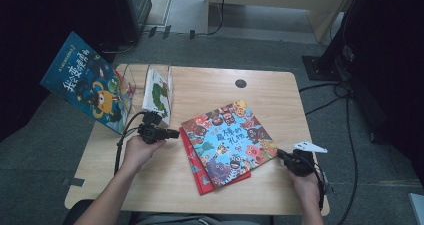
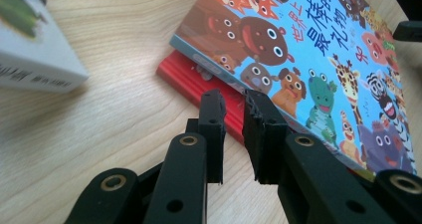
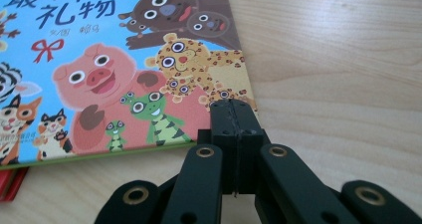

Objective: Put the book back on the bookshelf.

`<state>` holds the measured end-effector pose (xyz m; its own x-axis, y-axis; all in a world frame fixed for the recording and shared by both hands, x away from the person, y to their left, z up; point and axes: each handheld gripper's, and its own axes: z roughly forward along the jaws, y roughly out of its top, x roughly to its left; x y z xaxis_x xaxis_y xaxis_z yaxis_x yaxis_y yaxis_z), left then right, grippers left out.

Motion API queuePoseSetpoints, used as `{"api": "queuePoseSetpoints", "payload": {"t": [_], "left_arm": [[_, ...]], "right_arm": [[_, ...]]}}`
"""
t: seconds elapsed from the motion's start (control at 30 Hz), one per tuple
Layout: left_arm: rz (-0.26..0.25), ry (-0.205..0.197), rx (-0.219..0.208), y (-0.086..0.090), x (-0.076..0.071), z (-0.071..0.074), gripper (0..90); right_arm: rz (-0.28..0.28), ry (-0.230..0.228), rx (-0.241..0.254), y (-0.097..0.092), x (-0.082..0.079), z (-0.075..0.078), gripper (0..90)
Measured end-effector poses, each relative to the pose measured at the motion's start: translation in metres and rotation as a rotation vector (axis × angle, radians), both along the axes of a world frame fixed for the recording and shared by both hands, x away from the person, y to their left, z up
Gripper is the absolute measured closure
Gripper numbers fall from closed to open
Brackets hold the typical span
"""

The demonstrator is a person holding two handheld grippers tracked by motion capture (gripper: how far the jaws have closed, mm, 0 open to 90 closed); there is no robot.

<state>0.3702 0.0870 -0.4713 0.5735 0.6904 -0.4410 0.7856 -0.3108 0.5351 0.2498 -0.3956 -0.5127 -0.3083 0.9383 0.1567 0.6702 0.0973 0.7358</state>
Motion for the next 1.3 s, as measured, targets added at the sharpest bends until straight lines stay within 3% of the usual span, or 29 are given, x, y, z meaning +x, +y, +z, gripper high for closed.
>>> {"api": "queuePoseSetpoints", "payload": {"t": [0.33,0.63,1.07,1.3], "left_arm": [[0.031,0.004,0.011,0.011,-0.006,-0.003,76.2],[0.062,-0.006,0.025,0.017,-0.006,-0.008,72.3],[0.057,0.02,0.031,0.011,-0.009,-0.021,68.7],[0.036,0.038,0.011,0.006,-0.013,-0.023,68.7]], "right_arm": [[-0.018,-0.014,0.006,0.0,0.025,-0.001,90.0],[-0.039,-0.04,0.04,0.002,0.045,0.0,90.0],[0.03,-0.034,0.045,0.023,0.067,0.002,90.0],[0.048,-0.033,0.049,0.028,0.07,0.001,90.0]]}}
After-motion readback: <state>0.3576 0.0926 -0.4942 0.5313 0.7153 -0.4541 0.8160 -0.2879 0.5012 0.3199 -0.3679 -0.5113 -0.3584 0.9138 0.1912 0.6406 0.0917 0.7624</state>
